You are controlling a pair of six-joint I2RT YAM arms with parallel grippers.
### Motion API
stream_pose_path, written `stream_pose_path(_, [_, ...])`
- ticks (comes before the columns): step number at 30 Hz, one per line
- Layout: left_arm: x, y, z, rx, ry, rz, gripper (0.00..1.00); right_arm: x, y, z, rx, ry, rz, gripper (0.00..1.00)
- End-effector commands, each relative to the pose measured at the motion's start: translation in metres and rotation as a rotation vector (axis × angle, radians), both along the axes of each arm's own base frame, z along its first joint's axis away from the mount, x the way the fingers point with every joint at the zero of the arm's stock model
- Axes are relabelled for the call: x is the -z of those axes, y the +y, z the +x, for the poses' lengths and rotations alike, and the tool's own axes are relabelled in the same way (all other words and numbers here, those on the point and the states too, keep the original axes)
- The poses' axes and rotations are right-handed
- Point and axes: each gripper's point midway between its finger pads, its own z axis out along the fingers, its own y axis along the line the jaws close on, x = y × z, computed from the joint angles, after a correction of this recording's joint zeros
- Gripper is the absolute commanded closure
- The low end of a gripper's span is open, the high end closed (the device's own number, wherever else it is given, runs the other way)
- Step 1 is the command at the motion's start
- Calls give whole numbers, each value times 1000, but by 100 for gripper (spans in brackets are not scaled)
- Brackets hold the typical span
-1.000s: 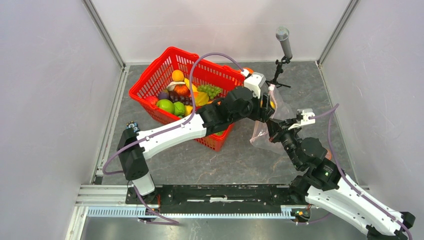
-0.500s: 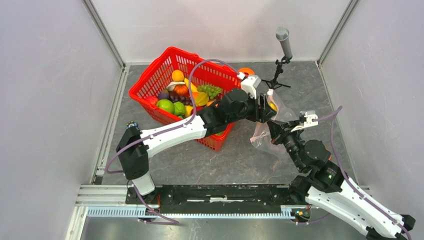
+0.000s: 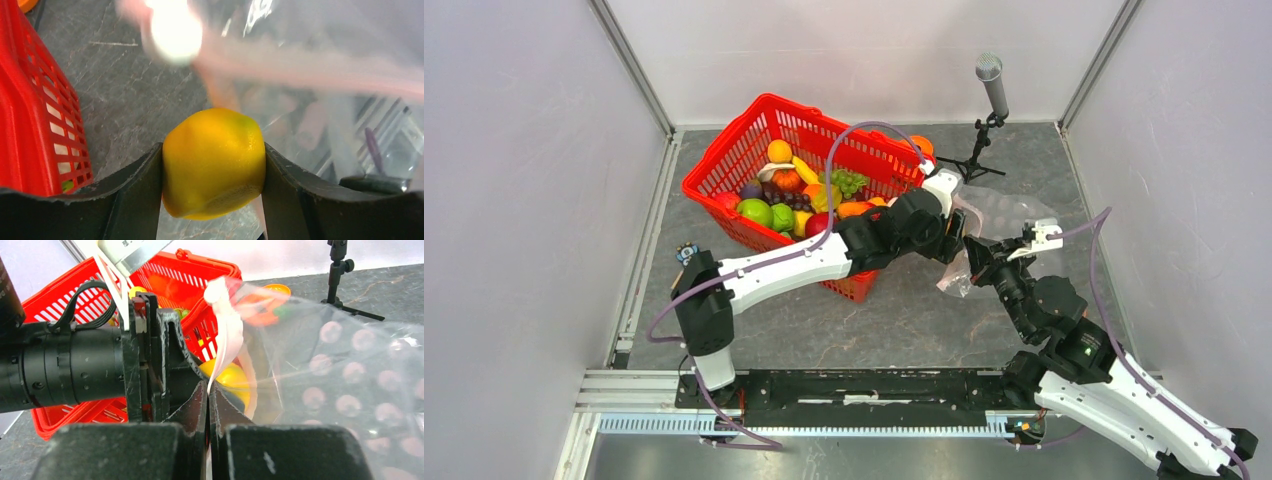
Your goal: Place the food in the zip-top bag and seal the zipper
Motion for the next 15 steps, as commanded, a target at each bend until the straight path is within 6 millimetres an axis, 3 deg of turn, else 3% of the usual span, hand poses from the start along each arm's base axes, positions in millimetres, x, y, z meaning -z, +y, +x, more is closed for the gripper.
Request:
stream_pose_path(1, [-18,4,3,12,-79,40,60,-13,-7,2,40,-19,12,100])
stream_pose_path(6, [-15,12,7,-17,-89,99,59,-15,-6,0,24,-37,11,100])
stream_pose_path(15, [-60,23,-7,39,-65,-87,53,15,-39,7,215,61,-62,100])
